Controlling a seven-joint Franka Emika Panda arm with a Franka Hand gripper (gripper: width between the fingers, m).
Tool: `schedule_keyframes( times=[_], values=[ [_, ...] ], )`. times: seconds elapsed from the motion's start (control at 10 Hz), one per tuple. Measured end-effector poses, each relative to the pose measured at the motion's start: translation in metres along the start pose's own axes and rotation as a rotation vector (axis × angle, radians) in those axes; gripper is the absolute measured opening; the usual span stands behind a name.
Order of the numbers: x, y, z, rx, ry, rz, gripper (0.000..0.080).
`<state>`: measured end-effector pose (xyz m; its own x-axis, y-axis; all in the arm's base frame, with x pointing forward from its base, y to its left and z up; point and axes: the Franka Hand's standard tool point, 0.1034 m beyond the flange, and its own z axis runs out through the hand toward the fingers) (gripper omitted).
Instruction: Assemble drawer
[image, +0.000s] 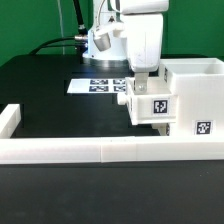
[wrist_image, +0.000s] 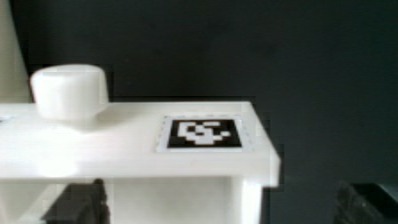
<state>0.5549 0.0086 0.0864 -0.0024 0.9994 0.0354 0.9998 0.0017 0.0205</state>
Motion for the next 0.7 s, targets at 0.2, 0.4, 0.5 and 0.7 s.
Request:
schedule_keyframes(
  times=[0.2, 0.4, 0.5, 0.7],
  values=[
    [-0.001, 0.006, -0.017, -0.024, -0.010, 0.006, 0.0648],
    [-0.017, 0.013, -0.027, -0.034, -0.020, 0.002, 0.0648],
    [-0.025, 0.016, -0.029, -0.039, -0.021, 0.001, 0.0648],
    [-0.046, 0.016, -0.019, -0.029, -0.012, -0.026, 0.0648]
  ],
)
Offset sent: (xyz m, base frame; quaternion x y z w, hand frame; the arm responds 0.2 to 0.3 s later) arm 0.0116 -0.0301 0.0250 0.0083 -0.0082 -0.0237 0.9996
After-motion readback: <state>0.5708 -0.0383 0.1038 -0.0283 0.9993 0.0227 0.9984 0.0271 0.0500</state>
